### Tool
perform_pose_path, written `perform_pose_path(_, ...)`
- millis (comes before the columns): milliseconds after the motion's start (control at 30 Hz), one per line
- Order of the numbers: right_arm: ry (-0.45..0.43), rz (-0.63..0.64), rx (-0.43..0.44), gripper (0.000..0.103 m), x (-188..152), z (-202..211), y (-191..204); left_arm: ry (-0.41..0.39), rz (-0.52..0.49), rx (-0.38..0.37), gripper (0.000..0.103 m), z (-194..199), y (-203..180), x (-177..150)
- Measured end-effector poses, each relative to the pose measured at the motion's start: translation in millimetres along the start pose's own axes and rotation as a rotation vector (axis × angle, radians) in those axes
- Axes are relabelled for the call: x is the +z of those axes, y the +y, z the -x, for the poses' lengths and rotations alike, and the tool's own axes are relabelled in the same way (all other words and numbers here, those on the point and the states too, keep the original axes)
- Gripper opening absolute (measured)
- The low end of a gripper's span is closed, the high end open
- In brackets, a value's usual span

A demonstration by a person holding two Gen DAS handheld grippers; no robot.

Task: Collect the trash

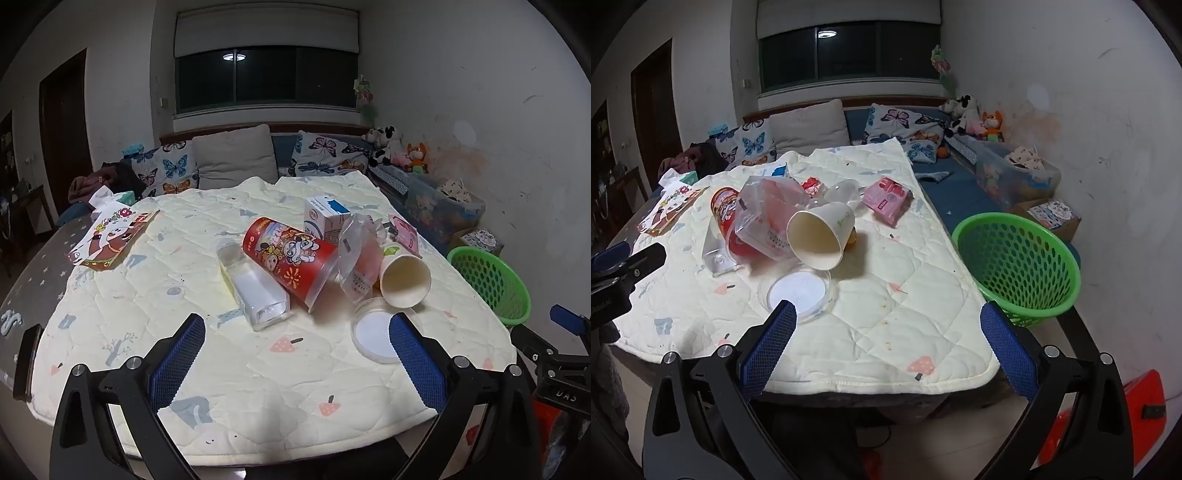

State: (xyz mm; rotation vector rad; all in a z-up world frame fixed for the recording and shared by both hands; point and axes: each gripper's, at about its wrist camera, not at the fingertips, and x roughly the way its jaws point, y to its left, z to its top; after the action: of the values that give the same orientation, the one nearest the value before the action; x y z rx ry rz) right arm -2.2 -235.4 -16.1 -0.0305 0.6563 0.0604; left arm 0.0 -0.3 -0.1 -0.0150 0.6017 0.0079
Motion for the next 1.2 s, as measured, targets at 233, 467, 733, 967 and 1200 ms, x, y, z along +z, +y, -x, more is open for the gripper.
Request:
perform_pose_path(233,0.001,-0.003,0.0,0.099,0.8,-1.3,1.2,0.003,0.008,-0.006,0.097,-1.7,3.6,-3.0)
perform_pose_path(467,0.004,-0.009,0.004,0.099,-0.3,-0.9,0.9,0.02,0.006,0.0,0.097,-5.5,3.0,-4.0)
perform_pose_path(733,0.007,-0.003,0.0,0.099,0.0,-4.5,1.1,0.02,0.007,0.003,0.097,-6.3,4.2,-4.9)
perform_pose_path(967,0.006,-0.003,0.009,0.099,2.6,-4.9,1.7,0.014,0.013,0.008,0.097,-4.2,7.2,-2.7)
perform_pose_path(1200,0.003,-0.005,0.012,0.099,4.4,-4.7,1.3,0.008,0.014,0.016,0.097,-2.9,6.2,0.5)
